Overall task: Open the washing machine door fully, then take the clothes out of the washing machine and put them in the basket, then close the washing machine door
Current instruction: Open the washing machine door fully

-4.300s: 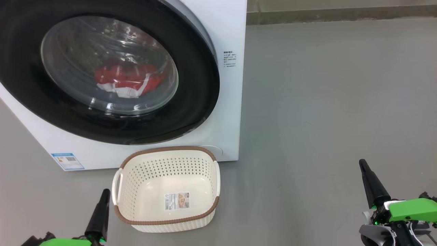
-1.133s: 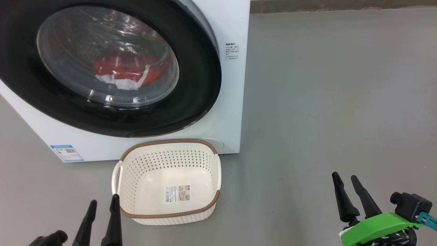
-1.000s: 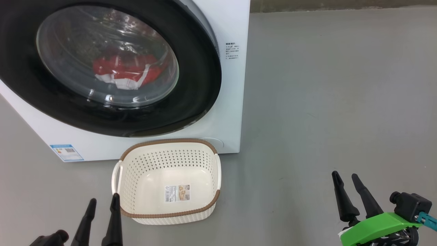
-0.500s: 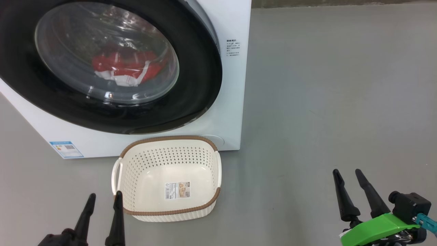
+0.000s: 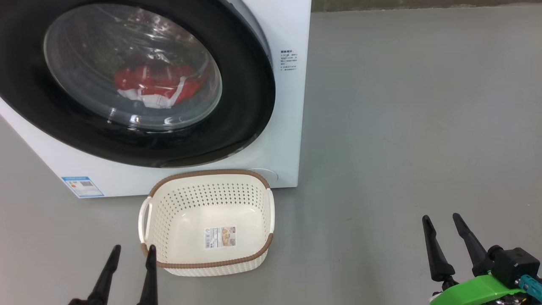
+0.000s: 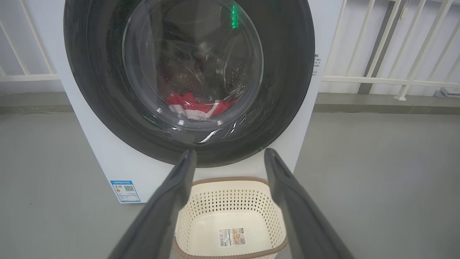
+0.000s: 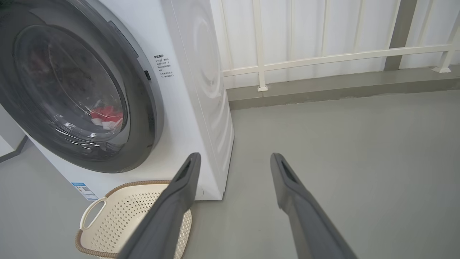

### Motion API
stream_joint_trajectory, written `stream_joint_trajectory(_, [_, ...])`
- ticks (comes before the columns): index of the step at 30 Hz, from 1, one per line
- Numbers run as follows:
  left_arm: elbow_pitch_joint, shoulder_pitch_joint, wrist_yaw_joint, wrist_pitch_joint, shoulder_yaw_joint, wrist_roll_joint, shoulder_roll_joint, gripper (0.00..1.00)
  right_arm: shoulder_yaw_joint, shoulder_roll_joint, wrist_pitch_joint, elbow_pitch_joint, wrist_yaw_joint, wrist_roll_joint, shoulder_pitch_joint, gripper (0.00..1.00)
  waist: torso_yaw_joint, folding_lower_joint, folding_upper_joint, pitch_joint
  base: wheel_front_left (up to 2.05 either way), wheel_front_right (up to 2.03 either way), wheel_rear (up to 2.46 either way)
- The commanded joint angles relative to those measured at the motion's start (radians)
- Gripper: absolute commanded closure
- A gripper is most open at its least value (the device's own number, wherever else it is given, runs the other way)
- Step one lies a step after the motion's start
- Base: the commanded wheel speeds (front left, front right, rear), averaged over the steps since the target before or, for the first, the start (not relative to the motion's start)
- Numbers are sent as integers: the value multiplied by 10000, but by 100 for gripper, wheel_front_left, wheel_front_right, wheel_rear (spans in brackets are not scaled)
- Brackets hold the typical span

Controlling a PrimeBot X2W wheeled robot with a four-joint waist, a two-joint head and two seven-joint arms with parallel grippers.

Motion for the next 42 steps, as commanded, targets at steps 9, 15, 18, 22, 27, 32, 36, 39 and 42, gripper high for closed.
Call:
stream_joint_trajectory(9, [-125,56,-102,-304,299,693,115,0,136,-121,-325,-368,6,-758,91,0,-24,0,0,27,0,0,0])
stream_joint_trajectory(15, [-143,16,-132,-304,318,651,110,0,111,-103,-325,-401,6,-768,113,0,-16,0,0,73,0,0,0])
stream_joint_trajectory(18, [-154,0,-143,-304,314,618,109,0,102,-88,-325,-437,6,-799,71,0,-2,0,0,94,0,0,0])
stream_joint_trajectory(22, [-173,-39,-147,-304,272,552,108,0,271,-37,-325,-558,6,-496,-109,92,36,0,0,149,0,0,0])
stream_joint_trajectory(27, [-247,-227,-50,-304,77,347,108,0,630,91,-325,-556,6,879,-969,100,104,0,0,376,0,0,0])
stream_joint_trajectory(32, [-307,-542,-18,-304,-199,172,107,0,1373,120,-325,-462,6,2058,-2643,100,319,0,0,779,0,0,0])
stream_joint_trajectory(36, [-271,-847,-63,-304,-505,84,107,0,1709,123,-325,-341,6,2541,-4167,100,641,0,0,1162,0,0,0])
stream_joint_trajectory(39, [-207,-1077,-102,-304,-701,-36,107,0,1786,123,-325,-170,6,2741,-5215,100,942,0,0,1458,0,0,0])
stream_joint_trajectory(42, [-133,-1300,-136,-304,-861,-150,107,0,1850,124,-325,131,6,2774,-6155,100,1281,0,0,1763,0,0,0])
